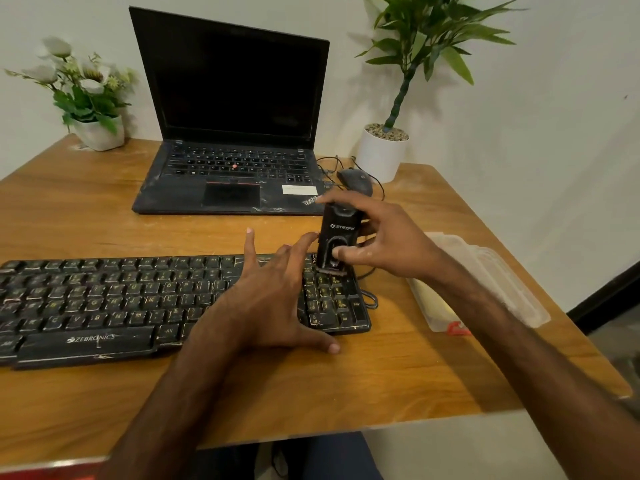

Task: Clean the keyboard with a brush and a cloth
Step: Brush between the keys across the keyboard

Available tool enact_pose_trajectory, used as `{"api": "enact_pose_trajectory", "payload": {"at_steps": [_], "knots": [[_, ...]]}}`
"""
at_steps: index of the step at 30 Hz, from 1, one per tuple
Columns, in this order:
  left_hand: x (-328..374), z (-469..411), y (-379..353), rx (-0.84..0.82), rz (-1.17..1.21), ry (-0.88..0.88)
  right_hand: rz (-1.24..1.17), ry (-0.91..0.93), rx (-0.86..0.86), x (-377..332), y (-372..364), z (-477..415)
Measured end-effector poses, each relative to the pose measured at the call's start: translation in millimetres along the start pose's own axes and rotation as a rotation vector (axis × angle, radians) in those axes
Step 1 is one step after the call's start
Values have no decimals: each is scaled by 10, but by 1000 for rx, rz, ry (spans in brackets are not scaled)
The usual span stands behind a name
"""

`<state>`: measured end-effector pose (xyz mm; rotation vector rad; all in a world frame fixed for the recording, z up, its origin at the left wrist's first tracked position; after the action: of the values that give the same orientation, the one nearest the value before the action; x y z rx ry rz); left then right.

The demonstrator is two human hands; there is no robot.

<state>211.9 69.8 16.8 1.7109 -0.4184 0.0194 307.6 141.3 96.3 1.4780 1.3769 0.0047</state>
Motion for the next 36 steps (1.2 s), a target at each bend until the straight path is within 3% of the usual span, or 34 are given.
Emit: {"api": "enact_pose_trajectory", "payload": {"at_steps": [4, 7, 13, 18, 21, 24, 32, 36], "knots": [[17, 10, 12, -23, -37, 29, 252, 33, 128, 91, 174, -97], [-29, 31, 25, -48, -40, 64, 122, 41, 172, 32, 242, -29], [-134, 86, 34, -62, -56, 122, 153, 127, 38, -219, -9, 225], [-123, 95, 67, -62, -46, 134, -96, -3, -186, -376, -56, 606], [-117, 96, 79, -51, -45, 134, -167, -89, -70, -204, 142, 504], [-131, 99, 84, -40, -50, 136, -78, -111, 75, -45, 289, 315], [-135, 110, 82, -22, -36, 133, 55, -19, -80, -388, 37, 750], [-126, 99, 82, -17, -39, 135, -7, -23, 30, -433, 180, 888]]}}
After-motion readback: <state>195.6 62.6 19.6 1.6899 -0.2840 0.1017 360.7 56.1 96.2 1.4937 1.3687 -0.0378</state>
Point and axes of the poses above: each hand's wrist, its own z-axis away from the middle knuckle, its own y-axis out of the back of the hand, x = y × z, the point moved 10 cm from there along -z, towards the middle knuckle, and after that the axes turned 9 degrees about x, right-handed, at the moved point
